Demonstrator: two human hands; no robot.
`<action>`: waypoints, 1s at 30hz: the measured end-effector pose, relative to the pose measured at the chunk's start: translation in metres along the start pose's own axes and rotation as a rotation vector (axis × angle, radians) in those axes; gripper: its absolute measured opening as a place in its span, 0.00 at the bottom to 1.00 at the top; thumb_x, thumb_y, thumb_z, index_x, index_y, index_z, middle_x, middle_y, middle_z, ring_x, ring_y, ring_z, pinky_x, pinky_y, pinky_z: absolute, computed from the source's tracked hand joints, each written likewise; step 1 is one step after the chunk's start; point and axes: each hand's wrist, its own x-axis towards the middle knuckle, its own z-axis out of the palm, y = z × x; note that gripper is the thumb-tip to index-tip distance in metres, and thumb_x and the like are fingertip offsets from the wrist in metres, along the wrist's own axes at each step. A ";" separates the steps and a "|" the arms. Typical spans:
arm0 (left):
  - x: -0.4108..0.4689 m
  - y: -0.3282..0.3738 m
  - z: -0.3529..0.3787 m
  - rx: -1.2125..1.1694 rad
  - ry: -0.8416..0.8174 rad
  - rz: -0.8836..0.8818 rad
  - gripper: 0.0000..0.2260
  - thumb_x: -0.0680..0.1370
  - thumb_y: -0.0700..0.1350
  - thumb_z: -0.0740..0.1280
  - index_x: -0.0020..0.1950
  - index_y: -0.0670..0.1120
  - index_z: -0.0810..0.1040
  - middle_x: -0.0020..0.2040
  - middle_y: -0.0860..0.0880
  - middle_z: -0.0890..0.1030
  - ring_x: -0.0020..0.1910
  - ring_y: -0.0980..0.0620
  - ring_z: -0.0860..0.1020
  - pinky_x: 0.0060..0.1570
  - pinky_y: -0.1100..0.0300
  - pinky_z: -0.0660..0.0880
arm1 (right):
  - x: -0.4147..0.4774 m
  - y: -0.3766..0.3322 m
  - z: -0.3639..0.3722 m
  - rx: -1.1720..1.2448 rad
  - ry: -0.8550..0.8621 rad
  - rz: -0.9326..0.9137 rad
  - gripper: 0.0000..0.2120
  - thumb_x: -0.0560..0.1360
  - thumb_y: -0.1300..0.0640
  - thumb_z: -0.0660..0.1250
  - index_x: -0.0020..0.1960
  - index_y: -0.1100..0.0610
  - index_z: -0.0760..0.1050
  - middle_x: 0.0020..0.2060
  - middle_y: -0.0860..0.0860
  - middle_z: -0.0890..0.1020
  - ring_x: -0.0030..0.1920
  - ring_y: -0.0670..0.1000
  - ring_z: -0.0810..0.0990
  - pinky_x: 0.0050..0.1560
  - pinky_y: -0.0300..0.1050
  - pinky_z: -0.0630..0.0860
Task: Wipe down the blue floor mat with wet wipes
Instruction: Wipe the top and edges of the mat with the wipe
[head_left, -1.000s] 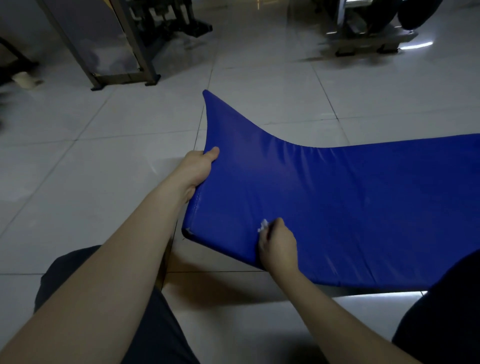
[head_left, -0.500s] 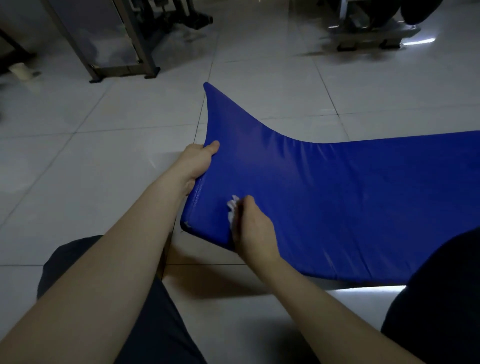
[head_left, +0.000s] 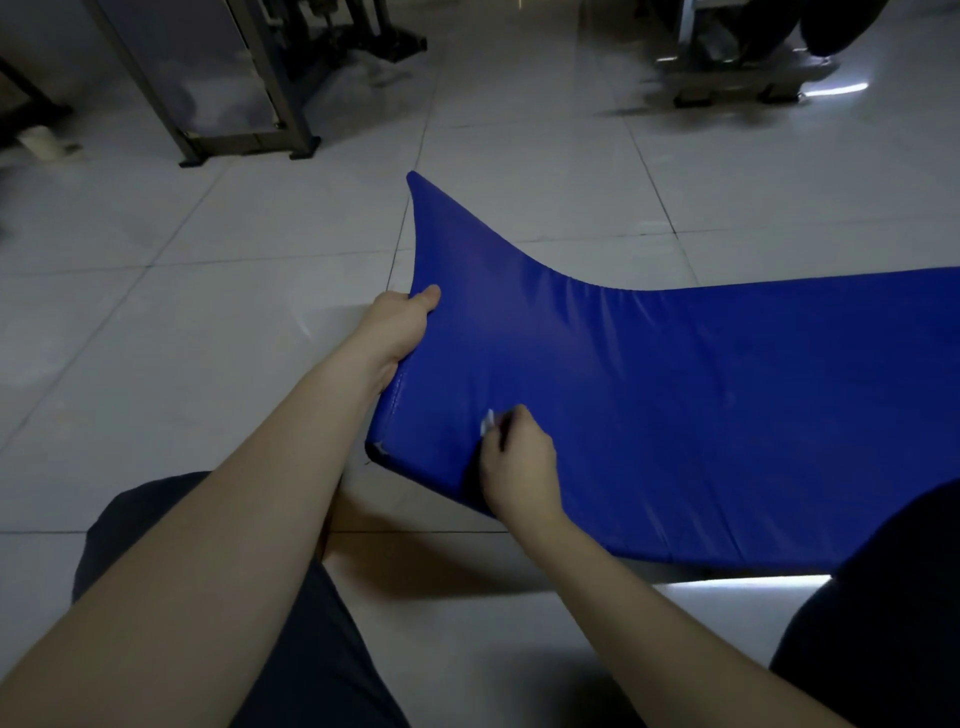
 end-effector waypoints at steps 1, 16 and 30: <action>0.001 0.000 0.000 -0.001 0.005 -0.001 0.16 0.85 0.54 0.62 0.60 0.42 0.78 0.47 0.47 0.83 0.40 0.51 0.82 0.26 0.65 0.76 | -0.004 -0.013 0.001 0.052 -0.014 -0.052 0.13 0.85 0.50 0.58 0.46 0.58 0.69 0.35 0.52 0.77 0.33 0.50 0.74 0.29 0.43 0.66; -0.004 -0.001 -0.002 -0.022 0.011 -0.002 0.15 0.85 0.52 0.63 0.61 0.41 0.78 0.46 0.47 0.83 0.39 0.51 0.82 0.25 0.65 0.76 | -0.008 0.073 0.004 -0.156 0.023 0.021 0.10 0.80 0.50 0.62 0.44 0.54 0.68 0.37 0.50 0.79 0.39 0.55 0.80 0.37 0.50 0.72; 0.011 0.001 0.005 -0.032 0.043 0.017 0.13 0.85 0.52 0.63 0.60 0.43 0.76 0.45 0.50 0.81 0.41 0.52 0.80 0.32 0.62 0.76 | -0.012 -0.003 0.018 0.096 0.072 -0.058 0.16 0.83 0.48 0.59 0.39 0.54 0.66 0.31 0.50 0.75 0.31 0.51 0.73 0.32 0.49 0.67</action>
